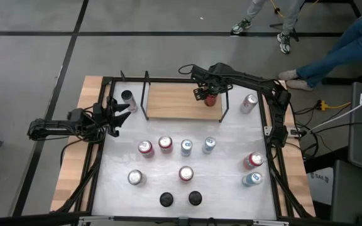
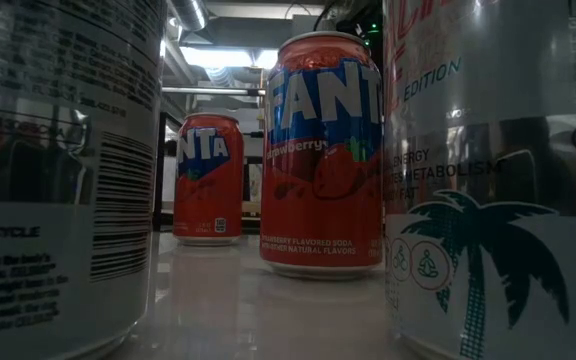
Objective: Place canned beverage on shelf
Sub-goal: Put the red and black soda can on the shelf aligned with other red soda can
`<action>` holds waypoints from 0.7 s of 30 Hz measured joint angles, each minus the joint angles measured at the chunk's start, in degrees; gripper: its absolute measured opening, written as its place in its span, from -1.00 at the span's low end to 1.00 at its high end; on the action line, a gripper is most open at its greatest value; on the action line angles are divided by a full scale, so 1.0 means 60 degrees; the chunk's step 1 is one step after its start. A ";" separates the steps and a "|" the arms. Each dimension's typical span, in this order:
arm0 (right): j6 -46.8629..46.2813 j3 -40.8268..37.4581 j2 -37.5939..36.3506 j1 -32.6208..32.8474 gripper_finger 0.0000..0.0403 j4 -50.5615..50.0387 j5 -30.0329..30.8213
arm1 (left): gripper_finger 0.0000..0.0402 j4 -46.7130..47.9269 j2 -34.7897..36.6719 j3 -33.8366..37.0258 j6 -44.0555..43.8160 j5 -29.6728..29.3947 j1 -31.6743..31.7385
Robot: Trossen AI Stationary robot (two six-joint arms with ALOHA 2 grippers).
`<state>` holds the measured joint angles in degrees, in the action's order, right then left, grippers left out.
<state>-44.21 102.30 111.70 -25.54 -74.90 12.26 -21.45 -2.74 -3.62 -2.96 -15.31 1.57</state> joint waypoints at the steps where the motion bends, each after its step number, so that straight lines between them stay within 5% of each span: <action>1: 0.0004 0.0000 0.0000 0.0000 0.73 -0.0007 0.0017 | -0.13 0.0000 0.0000 0.0000 0.0000 0.0000 0.0000; 21: 0.0006 0.0000 -0.0227 0.0004 0.87 -0.0032 0.0038 | -0.13 -0.0005 0.0000 0.0000 -0.0025 0.0055 0.0001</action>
<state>-44.17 102.30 110.34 -25.52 -75.09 12.49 -21.48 -2.74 -3.62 -3.11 -14.98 1.58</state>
